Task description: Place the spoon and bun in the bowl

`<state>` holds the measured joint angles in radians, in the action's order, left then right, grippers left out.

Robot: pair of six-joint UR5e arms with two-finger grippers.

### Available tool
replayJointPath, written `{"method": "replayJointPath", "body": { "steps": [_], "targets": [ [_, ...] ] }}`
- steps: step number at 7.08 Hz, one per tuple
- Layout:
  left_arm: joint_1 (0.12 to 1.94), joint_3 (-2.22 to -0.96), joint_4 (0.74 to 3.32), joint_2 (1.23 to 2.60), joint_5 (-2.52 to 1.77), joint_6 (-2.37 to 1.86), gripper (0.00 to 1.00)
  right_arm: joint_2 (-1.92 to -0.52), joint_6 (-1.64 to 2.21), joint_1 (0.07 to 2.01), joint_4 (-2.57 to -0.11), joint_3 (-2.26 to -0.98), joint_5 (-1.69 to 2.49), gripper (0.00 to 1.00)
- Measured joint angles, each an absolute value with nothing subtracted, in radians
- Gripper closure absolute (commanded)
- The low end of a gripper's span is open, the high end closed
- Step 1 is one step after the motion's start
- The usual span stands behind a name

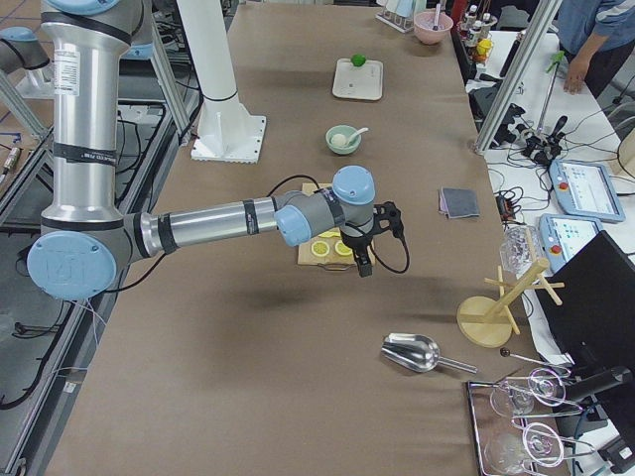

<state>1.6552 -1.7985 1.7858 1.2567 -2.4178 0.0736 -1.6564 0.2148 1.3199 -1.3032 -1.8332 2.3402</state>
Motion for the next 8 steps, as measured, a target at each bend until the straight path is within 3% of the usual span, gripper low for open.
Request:
{"method": "replayJointPath", "body": {
  "steps": [8],
  "targets": [
    [1.616, -1.795, 1.706, 1.292, -2.413, 0.067, 0.02, -1.661, 0.15, 1.492, -1.304, -1.68, 2.346, 0.0]
  ]
}}
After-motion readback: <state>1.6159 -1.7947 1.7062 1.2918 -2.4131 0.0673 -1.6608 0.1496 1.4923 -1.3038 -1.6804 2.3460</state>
